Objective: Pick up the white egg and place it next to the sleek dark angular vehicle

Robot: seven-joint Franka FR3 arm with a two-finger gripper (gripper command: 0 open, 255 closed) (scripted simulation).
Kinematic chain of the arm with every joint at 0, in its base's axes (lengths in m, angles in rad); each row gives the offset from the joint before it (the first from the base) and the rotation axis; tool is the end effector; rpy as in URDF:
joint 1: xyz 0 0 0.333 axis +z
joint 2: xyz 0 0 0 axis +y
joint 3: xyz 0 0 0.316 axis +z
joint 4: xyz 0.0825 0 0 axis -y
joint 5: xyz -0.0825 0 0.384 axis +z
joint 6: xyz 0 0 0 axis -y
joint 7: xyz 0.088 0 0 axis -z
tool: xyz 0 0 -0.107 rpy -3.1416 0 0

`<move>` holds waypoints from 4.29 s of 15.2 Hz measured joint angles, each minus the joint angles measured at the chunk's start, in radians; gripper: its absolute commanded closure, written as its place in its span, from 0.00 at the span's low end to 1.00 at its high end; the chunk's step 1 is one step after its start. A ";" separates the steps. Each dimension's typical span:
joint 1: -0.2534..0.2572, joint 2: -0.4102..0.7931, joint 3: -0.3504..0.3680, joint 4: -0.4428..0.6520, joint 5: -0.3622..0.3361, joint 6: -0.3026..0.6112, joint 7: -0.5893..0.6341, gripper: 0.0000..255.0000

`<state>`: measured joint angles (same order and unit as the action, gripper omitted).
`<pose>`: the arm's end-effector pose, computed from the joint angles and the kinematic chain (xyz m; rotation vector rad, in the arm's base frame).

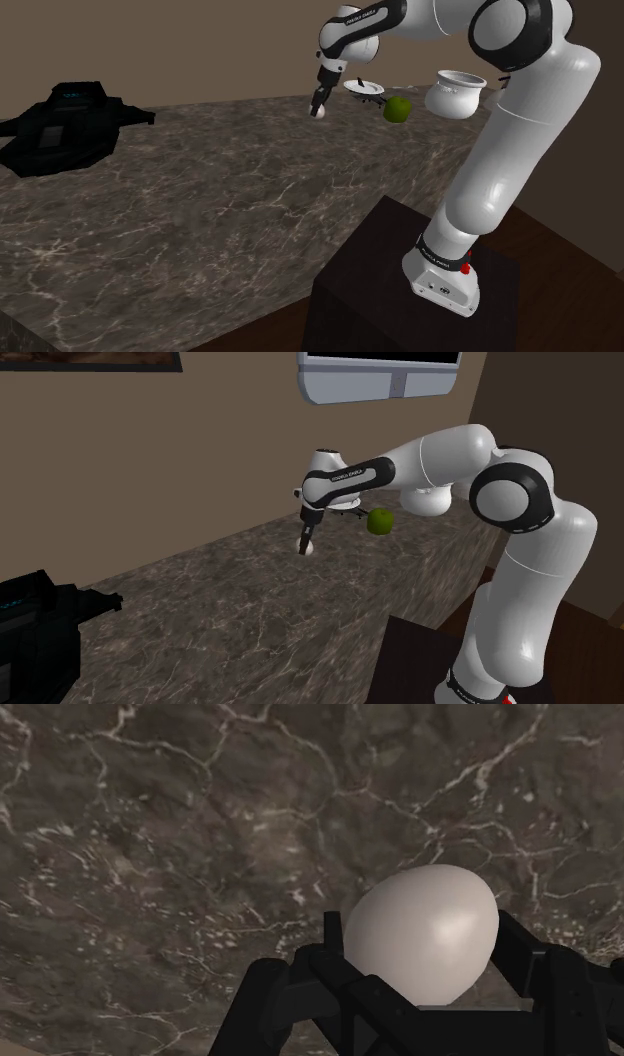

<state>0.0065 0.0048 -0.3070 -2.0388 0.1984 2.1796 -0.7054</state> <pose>0.5424 -0.1602 0.4539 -3.0093 -0.4585 -0.3060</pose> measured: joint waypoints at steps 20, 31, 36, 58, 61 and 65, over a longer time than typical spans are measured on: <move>-0.002 -0.044 -0.001 0.220 -0.039 -0.258 0.055 1.00; 0.002 -0.029 0.002 0.378 -0.042 -0.398 0.084 1.00; 0.052 -0.037 0.057 0.369 -0.058 -0.382 0.189 1.00; 0.300 0.223 0.279 0.702 -0.135 -0.407 0.674 1.00; 0.344 0.296 0.301 0.794 -0.154 -0.422 0.742 1.00; 0.390 0.432 0.317 1.001 -0.173 -0.491 0.806 1.00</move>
<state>0.3964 0.4365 0.0098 -1.0382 0.0254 1.6882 0.1008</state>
